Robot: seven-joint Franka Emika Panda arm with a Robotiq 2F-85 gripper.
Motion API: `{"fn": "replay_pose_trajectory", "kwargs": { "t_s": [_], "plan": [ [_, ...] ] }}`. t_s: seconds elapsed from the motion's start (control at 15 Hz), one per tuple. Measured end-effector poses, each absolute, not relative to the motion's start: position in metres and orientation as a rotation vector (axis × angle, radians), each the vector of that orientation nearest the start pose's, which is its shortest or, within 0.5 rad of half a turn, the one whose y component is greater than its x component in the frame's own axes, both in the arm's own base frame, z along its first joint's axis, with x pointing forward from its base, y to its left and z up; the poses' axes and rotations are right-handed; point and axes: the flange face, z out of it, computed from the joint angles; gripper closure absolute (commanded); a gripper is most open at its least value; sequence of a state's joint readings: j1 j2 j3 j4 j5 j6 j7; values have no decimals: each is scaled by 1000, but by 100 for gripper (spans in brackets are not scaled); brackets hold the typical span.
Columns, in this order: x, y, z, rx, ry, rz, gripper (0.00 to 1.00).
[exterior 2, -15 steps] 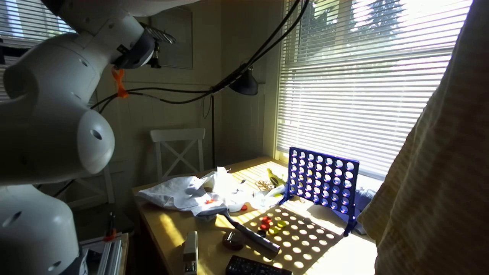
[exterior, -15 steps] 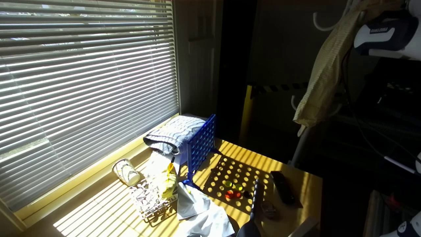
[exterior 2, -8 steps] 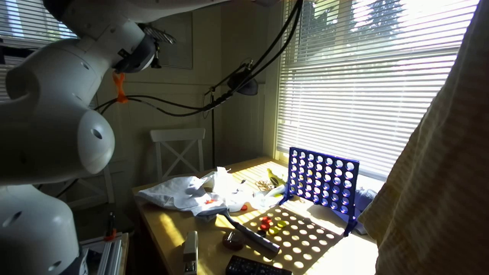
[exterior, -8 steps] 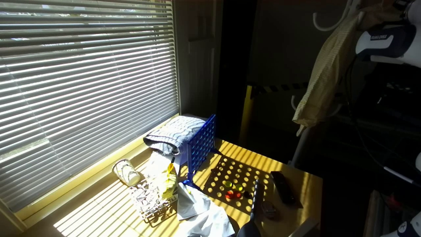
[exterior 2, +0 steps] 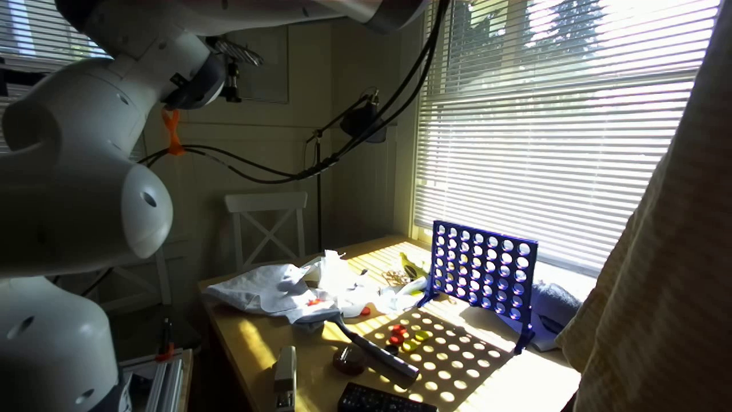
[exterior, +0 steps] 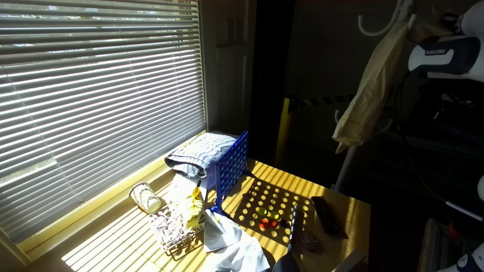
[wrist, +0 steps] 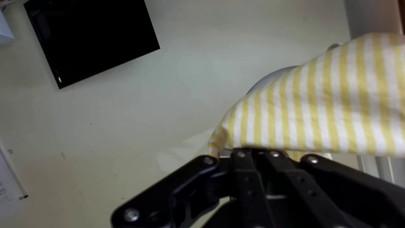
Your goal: Hang the yellow towel on the stand
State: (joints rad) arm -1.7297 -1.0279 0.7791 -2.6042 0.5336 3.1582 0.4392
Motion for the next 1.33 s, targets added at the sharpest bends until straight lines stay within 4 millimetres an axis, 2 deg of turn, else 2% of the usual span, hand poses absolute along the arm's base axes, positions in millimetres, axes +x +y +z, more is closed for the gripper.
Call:
{"fn": "replay_pose_trajectory", "kwargs": {
  "t_s": [1.33],
  "plan": [
    [261, -271, 583, 1432, -1594, 1286, 99]
  ]
}}
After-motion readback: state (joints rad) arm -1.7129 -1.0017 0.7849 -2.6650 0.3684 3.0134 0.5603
